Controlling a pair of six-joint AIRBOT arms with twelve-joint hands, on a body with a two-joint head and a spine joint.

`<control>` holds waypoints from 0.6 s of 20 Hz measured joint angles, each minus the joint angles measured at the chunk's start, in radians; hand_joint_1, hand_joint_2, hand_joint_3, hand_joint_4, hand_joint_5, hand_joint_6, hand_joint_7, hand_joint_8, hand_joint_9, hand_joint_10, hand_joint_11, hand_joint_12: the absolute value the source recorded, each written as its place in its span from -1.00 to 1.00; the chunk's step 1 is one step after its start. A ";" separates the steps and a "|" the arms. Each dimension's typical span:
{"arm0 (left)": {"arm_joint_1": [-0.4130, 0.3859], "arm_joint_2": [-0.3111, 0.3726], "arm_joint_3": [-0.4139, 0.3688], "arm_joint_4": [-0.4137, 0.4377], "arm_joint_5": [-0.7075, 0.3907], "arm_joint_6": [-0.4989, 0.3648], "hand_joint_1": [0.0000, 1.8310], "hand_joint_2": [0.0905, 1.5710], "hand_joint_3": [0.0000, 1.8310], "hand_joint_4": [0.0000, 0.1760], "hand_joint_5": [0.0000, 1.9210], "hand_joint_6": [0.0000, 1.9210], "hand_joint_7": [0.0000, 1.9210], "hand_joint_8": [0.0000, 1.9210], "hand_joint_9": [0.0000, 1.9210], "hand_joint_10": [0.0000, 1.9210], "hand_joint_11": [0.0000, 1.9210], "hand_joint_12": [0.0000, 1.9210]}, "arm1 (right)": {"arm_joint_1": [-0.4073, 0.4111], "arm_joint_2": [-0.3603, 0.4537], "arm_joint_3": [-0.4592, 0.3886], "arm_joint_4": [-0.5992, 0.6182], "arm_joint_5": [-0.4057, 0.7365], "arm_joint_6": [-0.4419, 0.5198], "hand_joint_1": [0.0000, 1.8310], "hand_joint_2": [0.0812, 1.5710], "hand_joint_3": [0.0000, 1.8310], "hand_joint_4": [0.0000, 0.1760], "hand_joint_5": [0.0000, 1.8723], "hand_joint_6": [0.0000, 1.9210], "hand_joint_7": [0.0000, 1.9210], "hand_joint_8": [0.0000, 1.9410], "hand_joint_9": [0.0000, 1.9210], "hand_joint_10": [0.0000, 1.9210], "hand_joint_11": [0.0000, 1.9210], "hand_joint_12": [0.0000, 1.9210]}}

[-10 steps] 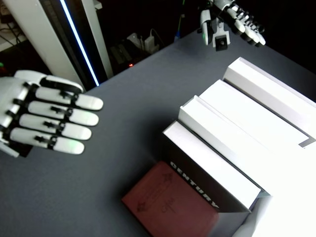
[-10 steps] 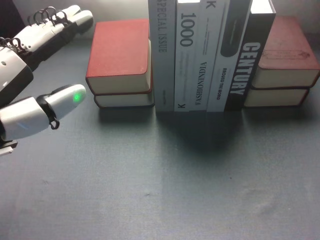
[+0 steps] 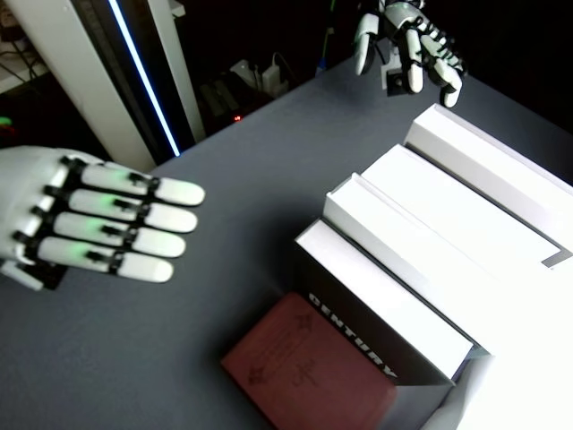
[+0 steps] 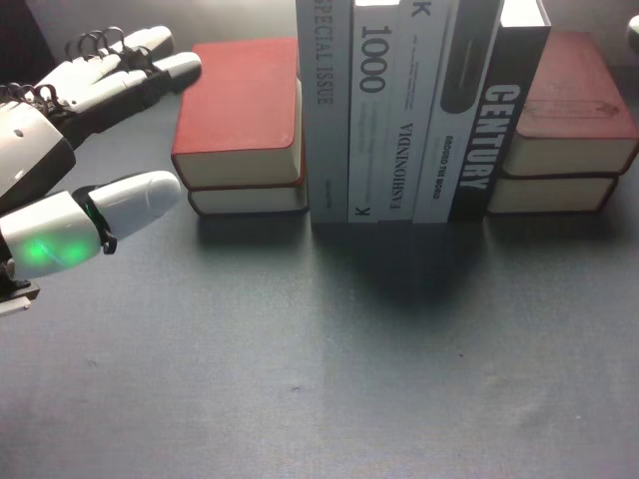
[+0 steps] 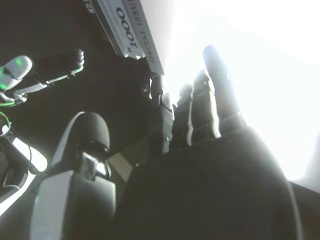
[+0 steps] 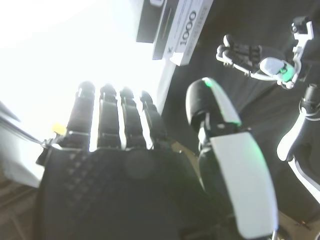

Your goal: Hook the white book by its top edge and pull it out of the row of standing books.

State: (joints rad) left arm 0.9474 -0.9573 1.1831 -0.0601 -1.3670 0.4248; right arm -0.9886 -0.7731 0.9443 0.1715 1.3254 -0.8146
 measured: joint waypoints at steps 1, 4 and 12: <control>0.000 0.000 0.000 0.000 0.006 -0.004 -0.73 0.77 -1.00 -1.00 -0.81 -1.00 -1.00 -1.00 -1.00 -1.00 -1.00 -0.54 | 0.031 -0.003 0.007 -0.006 -0.014 -0.008 -0.41 0.89 -0.99 -1.00 -0.83 -0.97 -1.00 -1.00 -1.00 -1.00 -1.00 -1.00; 0.005 -0.003 0.007 0.002 0.008 -0.012 -0.77 0.77 -1.00 -1.00 -0.83 -0.99 -1.00 -1.00 -1.00 -1.00 -1.00 -0.63 | 0.120 -0.024 0.038 -0.027 -0.037 -0.038 -0.62 0.88 -1.00 -1.00 -0.84 -0.98 -1.00 -1.00 -1.00 -1.00 -1.00 -1.00; 0.018 -0.025 0.028 -0.034 0.026 -0.025 -0.62 0.78 -1.00 -1.00 -0.78 -1.00 -0.95 -1.00 -1.00 -1.00 -1.00 -0.67 | 0.334 -0.135 0.150 -0.050 -0.201 -0.044 -0.63 0.82 -1.00 -1.00 -0.80 -0.98 -1.00 -1.00 -1.00 -1.00 -1.00 -1.00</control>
State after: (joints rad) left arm 0.9649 -0.9825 1.2110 -0.0944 -1.3411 0.3996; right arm -0.6544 -0.9085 1.0939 0.1211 1.1244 -0.8585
